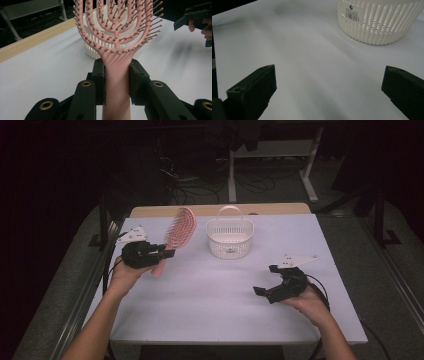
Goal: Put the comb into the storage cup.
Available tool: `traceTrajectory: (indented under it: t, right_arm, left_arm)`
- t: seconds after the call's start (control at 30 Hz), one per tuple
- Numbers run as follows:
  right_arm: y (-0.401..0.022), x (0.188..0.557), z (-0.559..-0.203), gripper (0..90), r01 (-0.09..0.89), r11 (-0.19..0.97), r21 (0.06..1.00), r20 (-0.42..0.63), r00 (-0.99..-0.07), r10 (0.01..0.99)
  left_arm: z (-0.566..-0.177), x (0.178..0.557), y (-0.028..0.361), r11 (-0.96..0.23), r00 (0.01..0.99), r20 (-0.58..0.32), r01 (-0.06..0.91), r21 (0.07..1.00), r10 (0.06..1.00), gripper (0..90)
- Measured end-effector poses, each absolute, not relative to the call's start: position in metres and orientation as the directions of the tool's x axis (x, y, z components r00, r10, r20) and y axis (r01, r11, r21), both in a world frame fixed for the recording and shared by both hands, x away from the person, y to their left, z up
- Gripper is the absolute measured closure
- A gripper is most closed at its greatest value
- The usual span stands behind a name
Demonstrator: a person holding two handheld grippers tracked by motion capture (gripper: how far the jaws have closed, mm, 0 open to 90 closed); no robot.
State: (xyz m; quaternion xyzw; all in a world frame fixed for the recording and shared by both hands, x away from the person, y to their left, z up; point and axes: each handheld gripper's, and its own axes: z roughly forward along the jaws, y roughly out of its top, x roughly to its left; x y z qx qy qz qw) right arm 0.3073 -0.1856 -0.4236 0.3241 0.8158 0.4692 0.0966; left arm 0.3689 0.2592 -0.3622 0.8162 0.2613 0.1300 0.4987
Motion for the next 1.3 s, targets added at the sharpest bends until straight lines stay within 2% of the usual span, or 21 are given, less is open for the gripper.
traceTrajectory:
  t: [1.3]
  right_arm:
    - [-0.187, 0.307, -0.423, 0.0, 0.435, 0.343, 0.832, 0.147, -0.77, 0.621]
  left_arm:
    - [-0.336, 0.399, 0.215, -0.352, 0.865, -0.02, 0.225, 0.908, 0.501, 70.5]
